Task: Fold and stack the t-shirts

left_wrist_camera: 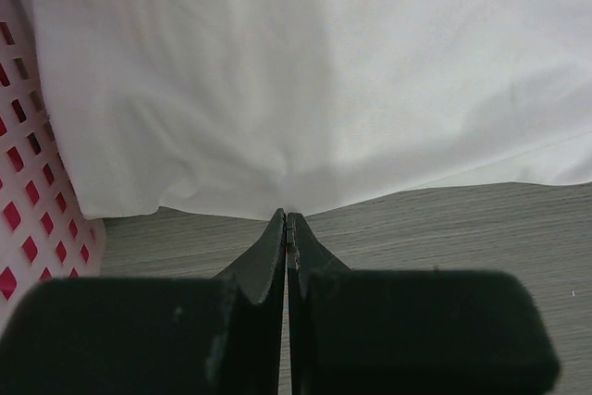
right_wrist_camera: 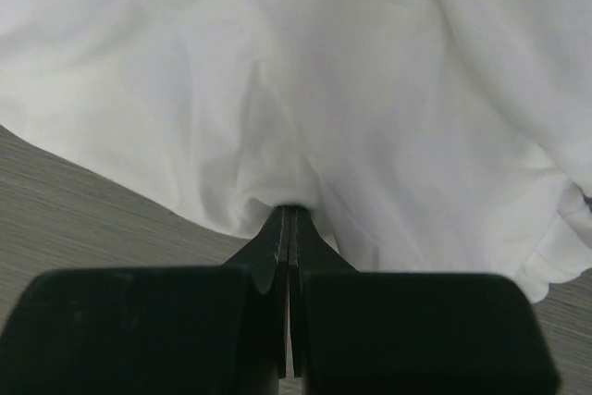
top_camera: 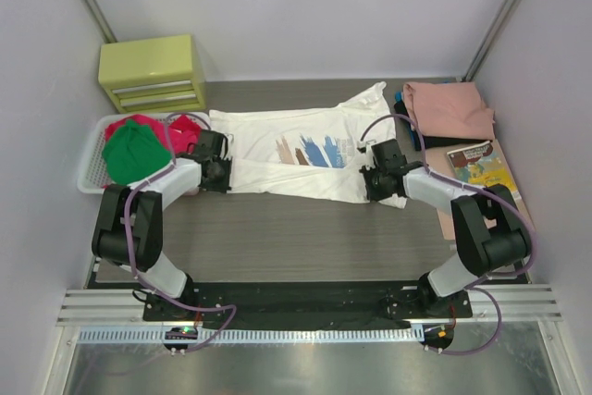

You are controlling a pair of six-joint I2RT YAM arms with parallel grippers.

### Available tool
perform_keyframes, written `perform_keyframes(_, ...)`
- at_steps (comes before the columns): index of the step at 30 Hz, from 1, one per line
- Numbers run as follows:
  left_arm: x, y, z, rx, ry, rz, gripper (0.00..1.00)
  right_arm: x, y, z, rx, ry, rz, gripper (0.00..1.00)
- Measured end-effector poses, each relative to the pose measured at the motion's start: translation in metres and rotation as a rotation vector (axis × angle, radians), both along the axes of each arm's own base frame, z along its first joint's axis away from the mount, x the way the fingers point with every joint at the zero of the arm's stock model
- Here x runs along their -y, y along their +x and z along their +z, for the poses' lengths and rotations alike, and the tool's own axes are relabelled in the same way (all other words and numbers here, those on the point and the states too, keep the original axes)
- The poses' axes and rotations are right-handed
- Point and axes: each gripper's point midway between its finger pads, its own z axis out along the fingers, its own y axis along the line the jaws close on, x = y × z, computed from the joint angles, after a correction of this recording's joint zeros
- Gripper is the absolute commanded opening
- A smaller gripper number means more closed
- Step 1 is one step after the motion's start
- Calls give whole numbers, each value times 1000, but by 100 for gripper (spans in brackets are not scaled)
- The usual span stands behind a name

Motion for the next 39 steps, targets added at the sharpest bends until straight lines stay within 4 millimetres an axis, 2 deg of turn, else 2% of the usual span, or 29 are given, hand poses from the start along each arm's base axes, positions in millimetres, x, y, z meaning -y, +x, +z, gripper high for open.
perform_keyframes(1,0,0,0,-1,0,0,0,1,1,-7,-21,-7,-5,1)
perform_keyframes(5,0,0,0,0,0,-1,0,-2,16,-3,4,3,-17,1)
perform_keyframes(9,0,0,-1,-2,1,0,0,3,19,-7,-16,20,-54,1)
perform_keyframes(14,0,0,-1,-4,-1,3,0,26,28,-6,-54,75,-150,1)
perform_keyframes(19,1,-1,-2,-8,-9,10,0,48,24,-3,-79,78,-207,1)
perform_keyframes(28,7,-4,-7,-33,-38,1,0,48,9,13,-61,87,-174,1)
perform_keyframes(34,7,-4,-13,-49,-37,1,0,47,7,12,-67,91,-168,1)
perform_keyframes(39,12,6,-13,-65,-48,3,0,44,6,10,-80,105,-160,1)
